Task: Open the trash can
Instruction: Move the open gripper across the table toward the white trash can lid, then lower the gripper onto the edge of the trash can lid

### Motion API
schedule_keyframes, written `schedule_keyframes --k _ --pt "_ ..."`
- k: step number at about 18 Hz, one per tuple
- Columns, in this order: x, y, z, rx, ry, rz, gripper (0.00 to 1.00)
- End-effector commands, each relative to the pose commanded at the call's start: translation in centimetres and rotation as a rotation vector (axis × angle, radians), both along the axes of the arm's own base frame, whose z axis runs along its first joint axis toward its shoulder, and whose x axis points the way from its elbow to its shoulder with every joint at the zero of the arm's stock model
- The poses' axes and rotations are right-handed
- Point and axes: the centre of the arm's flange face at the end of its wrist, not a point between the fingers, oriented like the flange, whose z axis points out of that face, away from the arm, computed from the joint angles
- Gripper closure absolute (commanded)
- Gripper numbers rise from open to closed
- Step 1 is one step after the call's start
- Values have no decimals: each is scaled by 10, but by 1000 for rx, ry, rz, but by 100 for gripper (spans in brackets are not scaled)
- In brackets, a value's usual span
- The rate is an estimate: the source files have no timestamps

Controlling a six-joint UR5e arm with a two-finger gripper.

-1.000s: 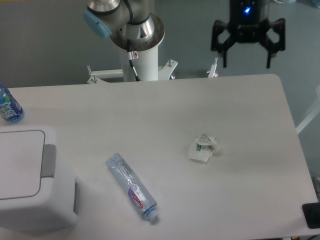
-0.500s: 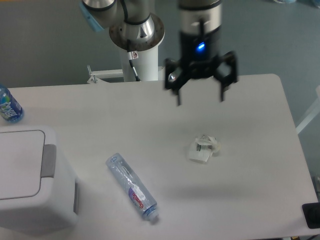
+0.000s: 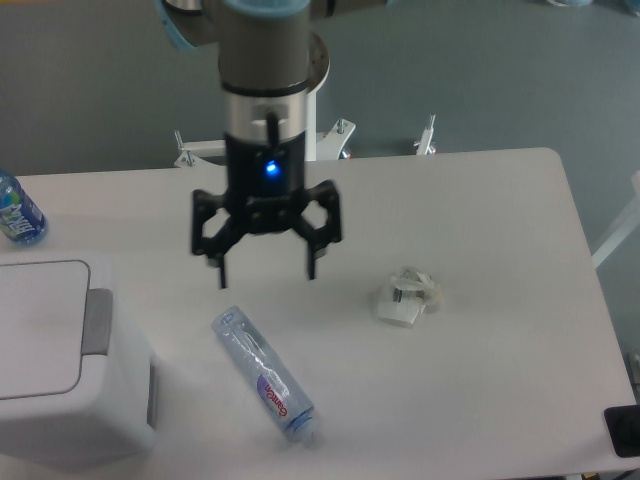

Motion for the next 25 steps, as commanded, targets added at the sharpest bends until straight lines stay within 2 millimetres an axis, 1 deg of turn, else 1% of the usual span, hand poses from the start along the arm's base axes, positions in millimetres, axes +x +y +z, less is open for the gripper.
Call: schedule_keyframes --k 3,6,9,10,14,22,25 --pt "8 4 -3 16 -50 9 0" --pt "25 14 -13 3 -64 -22 0" --pt "33 25 -27 -17 -81 -35 0" --pt "36 28 -29 -19 -83 -42 0" --pt "43 30 -29 -19 -84 -54 0" --pt "46 33 -33 -24 -96 -42 0" --pt "50 35 -33 -24 -97 -48 0"
